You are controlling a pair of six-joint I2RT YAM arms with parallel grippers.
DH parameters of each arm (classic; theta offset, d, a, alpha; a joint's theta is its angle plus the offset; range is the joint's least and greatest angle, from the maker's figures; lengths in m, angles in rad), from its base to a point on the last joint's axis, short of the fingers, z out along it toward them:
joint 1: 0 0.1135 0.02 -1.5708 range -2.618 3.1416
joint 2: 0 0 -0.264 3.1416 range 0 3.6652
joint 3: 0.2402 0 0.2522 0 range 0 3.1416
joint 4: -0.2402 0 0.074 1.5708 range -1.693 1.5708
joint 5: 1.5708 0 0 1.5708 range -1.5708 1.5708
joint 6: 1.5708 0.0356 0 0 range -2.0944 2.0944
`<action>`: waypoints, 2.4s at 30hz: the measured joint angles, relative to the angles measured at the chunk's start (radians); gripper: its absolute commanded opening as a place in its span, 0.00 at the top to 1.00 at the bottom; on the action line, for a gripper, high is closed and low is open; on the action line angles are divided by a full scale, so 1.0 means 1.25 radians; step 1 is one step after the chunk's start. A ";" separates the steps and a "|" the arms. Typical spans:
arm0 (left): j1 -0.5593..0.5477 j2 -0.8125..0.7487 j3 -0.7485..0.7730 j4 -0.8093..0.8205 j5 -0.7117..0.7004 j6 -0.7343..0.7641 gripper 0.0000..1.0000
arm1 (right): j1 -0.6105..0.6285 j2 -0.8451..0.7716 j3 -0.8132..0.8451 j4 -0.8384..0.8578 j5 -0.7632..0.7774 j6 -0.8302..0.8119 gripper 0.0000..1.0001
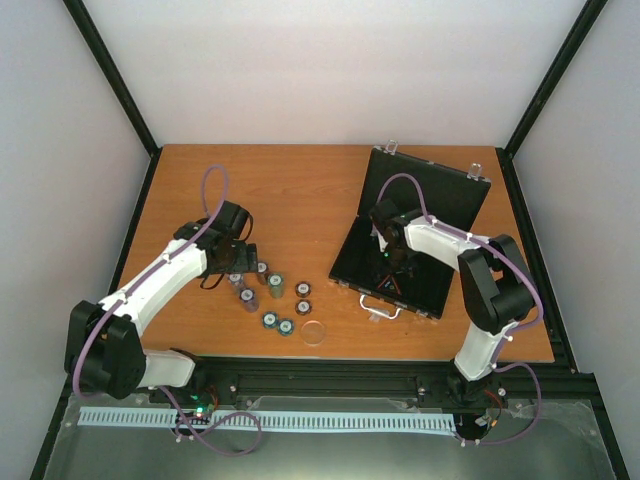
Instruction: Pack up texas hold em set
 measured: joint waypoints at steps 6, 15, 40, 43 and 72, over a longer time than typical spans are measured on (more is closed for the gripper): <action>0.000 -0.008 -0.003 -0.001 -0.002 0.000 0.00 | -0.001 0.001 -0.002 0.004 0.009 0.011 0.55; 0.000 -0.031 -0.009 -0.001 -0.002 -0.001 0.00 | -0.001 0.003 -0.010 0.016 0.001 0.007 0.70; 0.000 -0.042 -0.012 -0.001 -0.005 -0.002 0.00 | -0.004 -0.022 0.010 0.032 -0.125 -0.031 0.86; 0.000 -0.043 -0.013 -0.001 -0.005 -0.002 0.00 | -0.004 -0.022 0.010 0.034 -0.157 -0.034 0.86; 0.000 -0.071 -0.030 -0.002 -0.015 -0.008 0.00 | 0.003 0.017 0.016 0.021 0.034 -0.029 0.81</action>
